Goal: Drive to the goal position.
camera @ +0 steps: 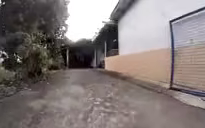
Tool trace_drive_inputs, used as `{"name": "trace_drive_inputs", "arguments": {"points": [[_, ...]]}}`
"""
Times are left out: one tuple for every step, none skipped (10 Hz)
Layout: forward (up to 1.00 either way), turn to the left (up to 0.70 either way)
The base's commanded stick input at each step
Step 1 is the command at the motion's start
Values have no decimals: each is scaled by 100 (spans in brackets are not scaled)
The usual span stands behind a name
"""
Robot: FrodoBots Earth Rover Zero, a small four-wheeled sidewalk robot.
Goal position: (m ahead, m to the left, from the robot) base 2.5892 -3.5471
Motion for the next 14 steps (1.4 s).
{"name": "trace_drive_inputs", "arguments": {"points": [[70, 0], [70, 0], [70, 0], [70, 0], [70, 0], [70, -6], [70, -21], [70, 0], [70, 13], [70, 27], [70, 27], [70, 0], [70, 0], [70, 0]]}}
